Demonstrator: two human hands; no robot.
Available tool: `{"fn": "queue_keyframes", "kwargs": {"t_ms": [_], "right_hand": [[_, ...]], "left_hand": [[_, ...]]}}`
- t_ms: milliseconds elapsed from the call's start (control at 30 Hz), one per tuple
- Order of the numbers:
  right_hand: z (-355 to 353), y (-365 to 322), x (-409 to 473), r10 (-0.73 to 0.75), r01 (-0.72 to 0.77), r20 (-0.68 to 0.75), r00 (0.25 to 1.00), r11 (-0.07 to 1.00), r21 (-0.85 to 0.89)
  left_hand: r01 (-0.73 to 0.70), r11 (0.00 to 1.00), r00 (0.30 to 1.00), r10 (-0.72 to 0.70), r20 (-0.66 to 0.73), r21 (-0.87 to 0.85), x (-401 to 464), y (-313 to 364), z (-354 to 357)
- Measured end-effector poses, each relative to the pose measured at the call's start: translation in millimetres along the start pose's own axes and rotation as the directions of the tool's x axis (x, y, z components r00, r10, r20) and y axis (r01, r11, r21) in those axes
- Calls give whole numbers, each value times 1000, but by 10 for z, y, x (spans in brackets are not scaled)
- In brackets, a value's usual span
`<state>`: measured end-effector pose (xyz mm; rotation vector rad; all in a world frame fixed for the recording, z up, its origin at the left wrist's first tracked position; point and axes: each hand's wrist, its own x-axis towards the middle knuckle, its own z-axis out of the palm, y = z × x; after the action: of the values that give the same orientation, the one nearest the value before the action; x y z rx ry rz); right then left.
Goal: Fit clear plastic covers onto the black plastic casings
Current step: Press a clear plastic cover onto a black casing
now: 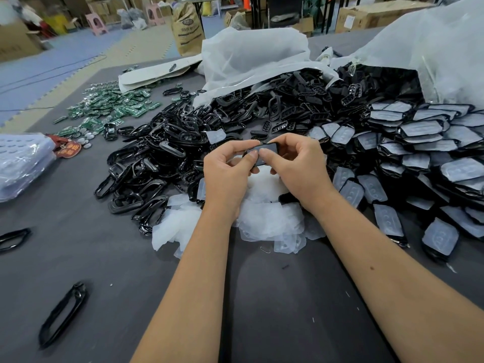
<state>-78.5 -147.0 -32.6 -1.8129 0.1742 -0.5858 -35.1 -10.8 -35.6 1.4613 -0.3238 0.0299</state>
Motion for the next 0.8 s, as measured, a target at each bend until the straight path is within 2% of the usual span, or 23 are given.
{"fn": "queue_keyframes", "kwargs": {"t_ms": [133, 333, 600, 800], "right_hand": [[-9, 7, 10, 50, -50, -3, 999, 997, 58], [5, 8, 7, 51, -51, 3, 999, 996, 79], [-24, -1, 8, 82, -94, 83, 993, 984, 151], [-28, 6, 6, 61, -67, 48, 997, 989, 134]], "left_hand": [[-24, 1000, 999, 24, 24, 13, 4, -7, 14], [-26, 998, 1000, 25, 18, 62, 20, -22, 25], [4, 998, 1000, -4, -1, 67, 39, -34, 10], [22, 999, 1000, -22, -4, 49, 22, -25, 12]]}}
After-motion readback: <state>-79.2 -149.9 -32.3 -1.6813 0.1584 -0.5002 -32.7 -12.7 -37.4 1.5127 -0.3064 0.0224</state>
